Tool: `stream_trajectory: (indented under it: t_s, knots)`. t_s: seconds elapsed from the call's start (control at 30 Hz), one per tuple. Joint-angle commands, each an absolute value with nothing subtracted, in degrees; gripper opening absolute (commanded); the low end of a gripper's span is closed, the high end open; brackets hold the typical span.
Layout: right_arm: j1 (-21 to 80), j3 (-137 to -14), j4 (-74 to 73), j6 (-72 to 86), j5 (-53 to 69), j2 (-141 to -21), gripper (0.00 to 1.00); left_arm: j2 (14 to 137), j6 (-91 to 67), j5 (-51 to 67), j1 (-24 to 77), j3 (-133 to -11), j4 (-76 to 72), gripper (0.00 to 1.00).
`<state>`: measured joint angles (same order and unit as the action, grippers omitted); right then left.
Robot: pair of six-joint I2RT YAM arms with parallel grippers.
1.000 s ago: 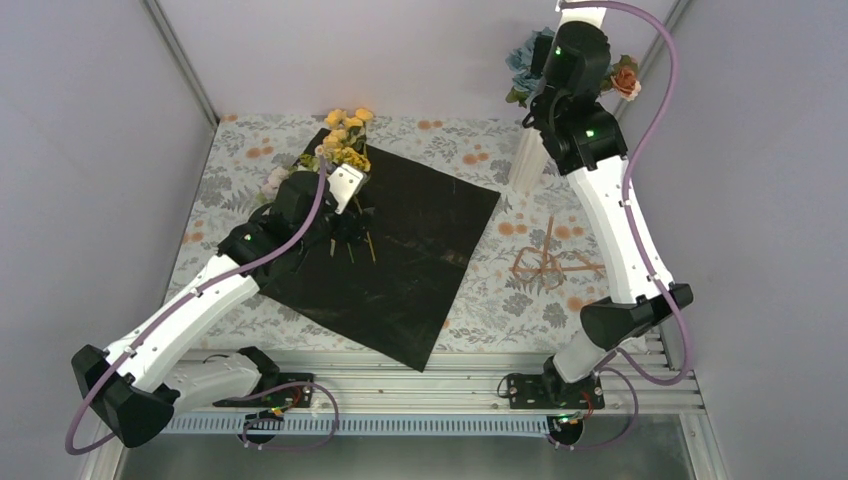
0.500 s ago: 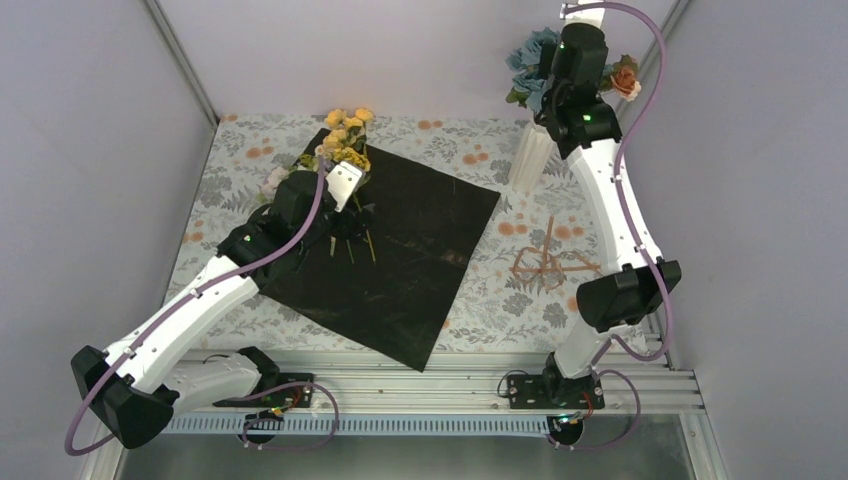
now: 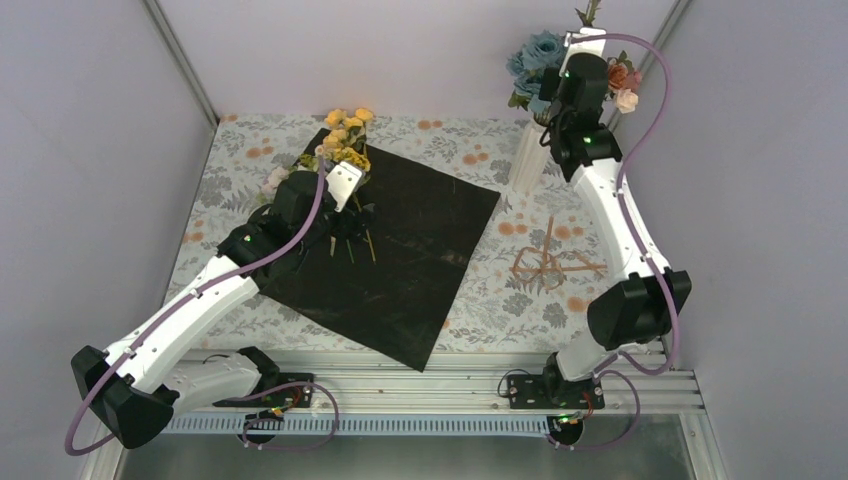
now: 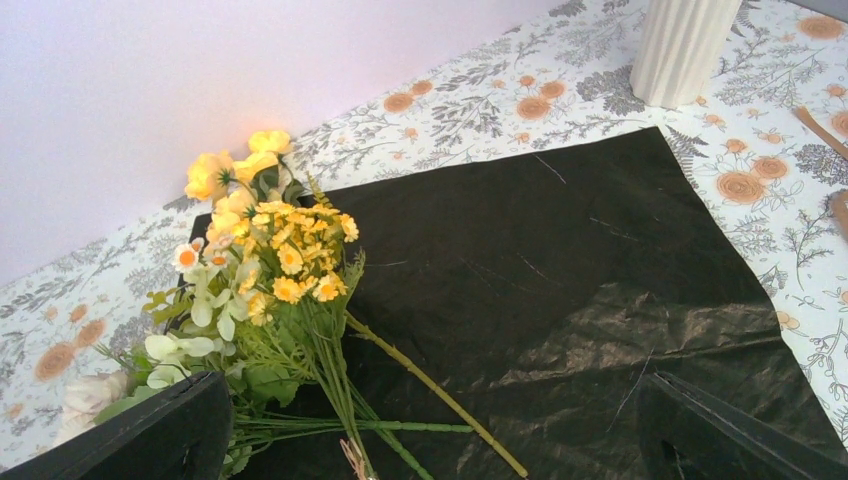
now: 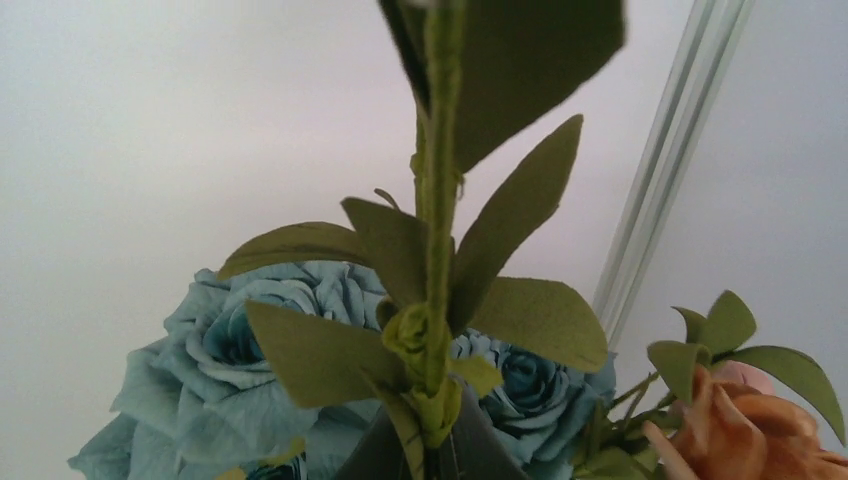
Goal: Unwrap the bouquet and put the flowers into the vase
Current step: Insert the fake flower into the vase.
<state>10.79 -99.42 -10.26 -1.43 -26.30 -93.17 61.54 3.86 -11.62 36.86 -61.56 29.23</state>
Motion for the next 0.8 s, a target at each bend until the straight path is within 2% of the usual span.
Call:
stream_trajectory:
  t_s: [0.0, 0.23, 0.43, 0.77]
  knots:
    - [10.3, -93.27, -5.96, -0.34, -25.63, -90.36, 0.04, 60.85, 4.32, -12.05, 36.91, -61.08, 28.48, 1.0]
    - [9.3, -88.53, -3.98, 1.52, -23.13, -90.17, 0.04, 60.96, 4.47, -12.27, 36.91, -61.13, 28.48, 1.0]
    - [8.12, -89.15, -5.51, 3.62, -20.8, -90.93, 0.07, 61.25, 4.53, -12.3, 36.91, -61.15, 28.41, 1.0]
    - [8.06, -101.93, -11.22, -0.14, -20.53, -93.66, 0.08, 61.77, 4.47, -12.28, 36.91, -61.39, 28.52, 1.0]
